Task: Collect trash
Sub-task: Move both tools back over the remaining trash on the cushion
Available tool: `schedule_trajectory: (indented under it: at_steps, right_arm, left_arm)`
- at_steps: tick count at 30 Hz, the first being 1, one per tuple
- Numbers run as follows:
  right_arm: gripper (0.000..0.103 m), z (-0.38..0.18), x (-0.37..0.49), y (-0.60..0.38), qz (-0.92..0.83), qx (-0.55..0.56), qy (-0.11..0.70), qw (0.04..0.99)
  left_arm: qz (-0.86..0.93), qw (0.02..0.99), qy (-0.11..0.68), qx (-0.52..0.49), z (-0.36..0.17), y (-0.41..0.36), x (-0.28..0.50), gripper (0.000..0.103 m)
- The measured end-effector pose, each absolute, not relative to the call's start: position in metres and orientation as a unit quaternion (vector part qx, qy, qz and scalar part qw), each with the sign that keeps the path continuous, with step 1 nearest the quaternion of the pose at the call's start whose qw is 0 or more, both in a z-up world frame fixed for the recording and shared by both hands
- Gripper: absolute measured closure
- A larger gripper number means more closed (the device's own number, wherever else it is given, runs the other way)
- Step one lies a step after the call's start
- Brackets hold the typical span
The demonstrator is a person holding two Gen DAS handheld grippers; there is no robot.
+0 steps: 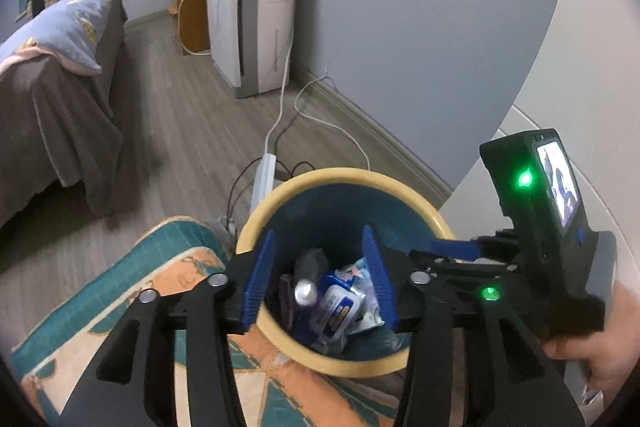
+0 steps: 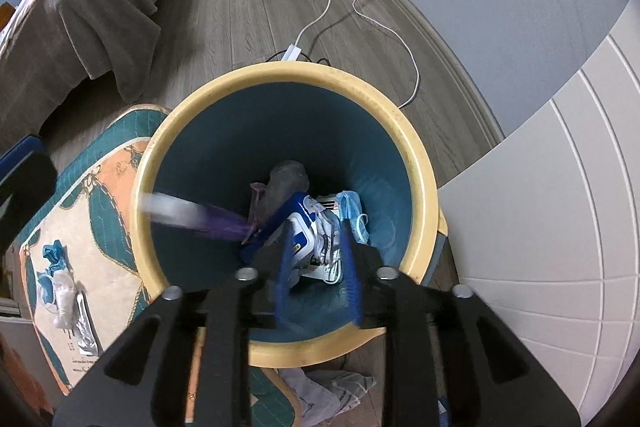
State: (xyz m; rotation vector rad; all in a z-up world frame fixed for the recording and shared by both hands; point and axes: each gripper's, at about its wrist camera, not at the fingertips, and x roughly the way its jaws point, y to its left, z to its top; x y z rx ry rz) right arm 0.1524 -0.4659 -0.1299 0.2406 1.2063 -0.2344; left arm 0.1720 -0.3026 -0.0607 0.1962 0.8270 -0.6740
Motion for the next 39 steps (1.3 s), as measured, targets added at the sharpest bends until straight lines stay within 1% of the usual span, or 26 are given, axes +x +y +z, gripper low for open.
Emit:
schedule_trajectory:
  at_steps: [1,2,3,4,5,6,7,8,9,10,15,25,32,39]
  right_arm:
    - [0.068,-0.129,0.153,-0.466,-0.11,0.112,0.564,0.811]
    - [0.066,-0.129,0.153,-0.465,-0.109,0.111,0.563,0.812]
    - [0.061,-0.128,0.153,-0.464,-0.108,0.109,0.563,0.812]
    - [0.052,-0.127,0.154,-0.462,-0.107,0.108,0.562,0.813]
    - [0.047,-0.124,0.154,-0.458,-0.104,0.104,0.559,0.816]
    - [0.04,-0.122,0.155,-0.456,-0.101,0.1,0.558,0.818]
    - [0.033,-0.12,0.156,-0.452,-0.098,0.094,0.556,0.82]
    - [0.029,-0.117,0.157,-0.448,-0.094,0.089,0.554,0.822]
    - [0.02,-0.115,0.159,-0.443,-0.089,0.086,0.552,0.825]
    - [0.013,-0.112,0.16,-0.439,-0.084,0.083,0.55,0.827]
    - [0.006,-0.096,0.167,-0.405,-0.061,0.062,0.536,0.84]
    - [0.006,-0.073,0.175,-0.3,0.007,-0.003,0.513,0.858]
    - [0.006,-0.081,0.175,-0.229,0.047,-0.048,0.514,0.855]
    - [0.006,-0.101,0.178,-0.184,0.057,-0.067,0.536,0.84]
  left_arm:
    - [-0.317,0.858,0.393,0.092,-0.061,-0.3,0.172,0.046]
    - [-0.314,0.86,0.394,0.086,-0.061,-0.295,0.172,0.044]
    - [-0.311,0.86,0.395,0.081,-0.06,-0.291,0.173,0.041]
    - [-0.306,0.861,0.398,0.073,-0.06,-0.285,0.173,0.035]
    - [-0.302,0.863,0.4,0.067,-0.059,-0.28,0.173,0.03]
    - [-0.294,0.865,0.401,0.063,-0.058,-0.273,0.172,0.02]
    - [-0.284,0.871,0.397,0.063,-0.055,-0.264,0.17,0.013]
    - [-0.275,0.876,0.391,0.065,-0.052,-0.255,0.168,0.011]
    - [-0.259,0.883,0.385,0.068,-0.048,-0.243,0.165,0.009]
    - [-0.25,0.886,0.384,0.068,-0.045,-0.235,0.163,0.008]
    - [-0.187,0.899,0.391,0.067,-0.038,-0.174,0.157,0.007]
    - [-0.054,0.907,0.41,0.083,-0.028,-0.053,0.132,0.005]
    - [-0.008,0.904,0.418,0.096,-0.053,0.007,0.113,0.005]
    - [-0.004,0.902,0.418,0.107,-0.063,0.034,0.113,0.005]
